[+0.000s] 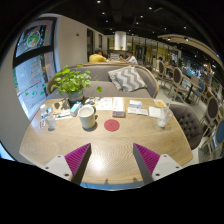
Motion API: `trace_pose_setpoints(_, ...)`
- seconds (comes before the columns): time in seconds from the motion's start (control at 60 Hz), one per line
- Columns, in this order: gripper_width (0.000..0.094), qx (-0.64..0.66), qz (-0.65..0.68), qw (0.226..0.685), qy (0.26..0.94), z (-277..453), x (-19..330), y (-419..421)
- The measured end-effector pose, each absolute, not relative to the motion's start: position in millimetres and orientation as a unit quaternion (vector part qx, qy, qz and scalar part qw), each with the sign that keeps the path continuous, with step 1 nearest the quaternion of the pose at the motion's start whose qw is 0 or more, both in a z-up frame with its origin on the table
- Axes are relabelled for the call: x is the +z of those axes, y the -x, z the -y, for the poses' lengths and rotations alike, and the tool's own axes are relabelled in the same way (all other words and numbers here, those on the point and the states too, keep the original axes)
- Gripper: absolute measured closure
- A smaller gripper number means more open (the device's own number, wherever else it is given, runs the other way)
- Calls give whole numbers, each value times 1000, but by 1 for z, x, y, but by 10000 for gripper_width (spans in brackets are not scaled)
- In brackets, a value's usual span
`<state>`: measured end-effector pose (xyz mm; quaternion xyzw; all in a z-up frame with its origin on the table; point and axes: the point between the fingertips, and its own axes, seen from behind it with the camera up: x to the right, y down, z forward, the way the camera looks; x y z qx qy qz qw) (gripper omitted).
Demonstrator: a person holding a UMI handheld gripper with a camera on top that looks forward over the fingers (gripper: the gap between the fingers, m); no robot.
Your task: Pour water
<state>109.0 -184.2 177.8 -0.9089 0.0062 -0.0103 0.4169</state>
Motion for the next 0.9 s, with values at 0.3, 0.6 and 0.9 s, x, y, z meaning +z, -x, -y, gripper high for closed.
trace_pose_setpoints(0.3, 79, 9, 19, 380, 925, 181, 132, -15)
trace_pose_setpoints(0.6, 74, 38, 30, 388, 920, 150, 98, 138)
trace_pose_setpoints(0.9, 72, 67, 46, 454, 887, 40, 81, 250)
